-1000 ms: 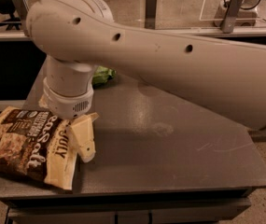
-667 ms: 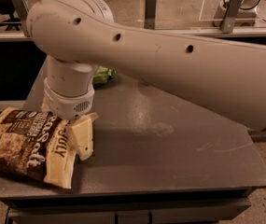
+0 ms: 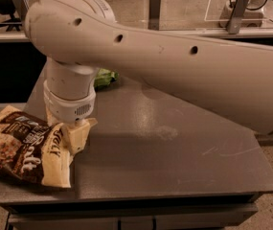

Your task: Pick brown chip bag

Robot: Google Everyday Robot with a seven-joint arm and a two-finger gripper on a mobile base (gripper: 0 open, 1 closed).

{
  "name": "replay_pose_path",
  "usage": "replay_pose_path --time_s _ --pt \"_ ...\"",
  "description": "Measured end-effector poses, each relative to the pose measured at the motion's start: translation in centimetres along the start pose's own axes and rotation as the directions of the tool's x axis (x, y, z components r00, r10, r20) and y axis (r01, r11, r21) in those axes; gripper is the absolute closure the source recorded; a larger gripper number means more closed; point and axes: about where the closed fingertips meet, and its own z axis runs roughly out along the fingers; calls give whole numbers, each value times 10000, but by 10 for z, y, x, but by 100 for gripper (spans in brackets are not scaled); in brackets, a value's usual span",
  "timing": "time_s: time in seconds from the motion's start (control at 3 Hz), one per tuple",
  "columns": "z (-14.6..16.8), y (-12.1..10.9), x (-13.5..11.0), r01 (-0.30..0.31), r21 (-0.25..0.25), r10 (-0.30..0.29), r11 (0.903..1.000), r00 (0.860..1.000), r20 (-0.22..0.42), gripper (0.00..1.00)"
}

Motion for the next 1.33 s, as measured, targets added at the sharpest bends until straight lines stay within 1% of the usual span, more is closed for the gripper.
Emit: replay_pose_path --time_s 0.33,0.67,1.0,1.33 --pt "-14 0 -1 27 307 -27 9995 10000 -28 88" --pt "-63 -11 -15 429 1539 -482 9871 9984 306 100" --pt "-118 -20 -26 755 2702 -961 9598 9933 640 100" --pt "-153 -25 -36 1097 3518 -1543 9296 9828 1014 100"
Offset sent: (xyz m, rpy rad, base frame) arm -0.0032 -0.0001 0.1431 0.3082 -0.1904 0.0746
